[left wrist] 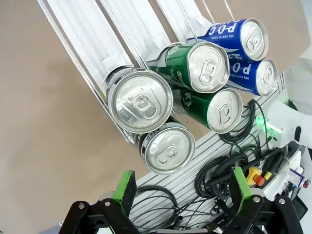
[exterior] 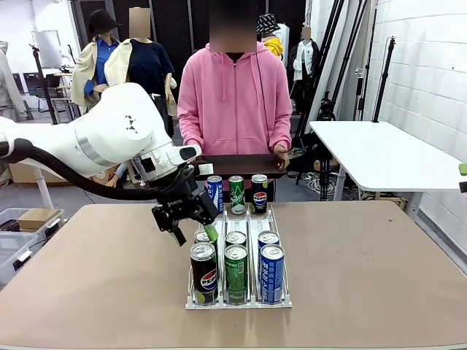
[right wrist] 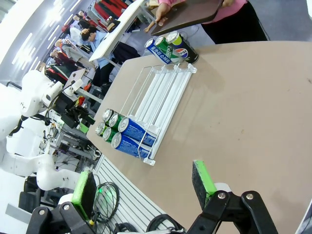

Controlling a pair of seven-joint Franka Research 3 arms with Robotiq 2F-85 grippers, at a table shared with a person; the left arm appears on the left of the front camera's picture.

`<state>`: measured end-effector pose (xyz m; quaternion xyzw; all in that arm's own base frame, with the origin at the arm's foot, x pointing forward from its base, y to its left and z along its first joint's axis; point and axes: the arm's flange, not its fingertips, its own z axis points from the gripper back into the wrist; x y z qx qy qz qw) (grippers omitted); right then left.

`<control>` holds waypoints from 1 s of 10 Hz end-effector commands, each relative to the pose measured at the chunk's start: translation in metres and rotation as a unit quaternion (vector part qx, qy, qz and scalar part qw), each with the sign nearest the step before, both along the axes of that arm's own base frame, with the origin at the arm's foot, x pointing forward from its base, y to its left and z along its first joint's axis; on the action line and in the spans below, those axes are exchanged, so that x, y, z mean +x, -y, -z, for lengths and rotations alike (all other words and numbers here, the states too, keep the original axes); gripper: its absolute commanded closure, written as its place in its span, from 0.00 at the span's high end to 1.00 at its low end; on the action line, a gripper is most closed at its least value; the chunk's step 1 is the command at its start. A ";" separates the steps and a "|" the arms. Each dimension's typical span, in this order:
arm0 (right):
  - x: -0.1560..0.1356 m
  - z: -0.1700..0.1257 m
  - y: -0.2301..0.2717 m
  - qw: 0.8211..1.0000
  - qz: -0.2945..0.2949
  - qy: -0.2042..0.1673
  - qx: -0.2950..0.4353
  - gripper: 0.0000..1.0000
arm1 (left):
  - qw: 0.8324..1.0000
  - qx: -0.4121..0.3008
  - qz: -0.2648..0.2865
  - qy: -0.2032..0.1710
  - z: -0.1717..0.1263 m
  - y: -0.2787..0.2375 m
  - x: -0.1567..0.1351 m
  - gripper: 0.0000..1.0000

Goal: Retrieve and hand over the desired beverage to the person.
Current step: Pick up a can of the same type that the person held from the Automatic Can Dispenser.

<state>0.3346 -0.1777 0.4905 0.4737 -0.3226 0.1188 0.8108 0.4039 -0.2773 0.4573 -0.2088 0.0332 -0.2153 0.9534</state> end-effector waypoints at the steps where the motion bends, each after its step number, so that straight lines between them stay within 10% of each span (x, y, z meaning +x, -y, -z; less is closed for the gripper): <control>1: 0.001 0.000 0.001 1.000 -0.002 0.004 0.007 1.00 | 1.000 -0.005 -0.005 0.002 -0.003 -0.006 0.000 1.00; 10: 0.001 0.000 0.001 1.000 -0.002 0.004 0.007 1.00 | 0.999 0.036 0.003 0.014 -0.016 0.012 -0.017 1.00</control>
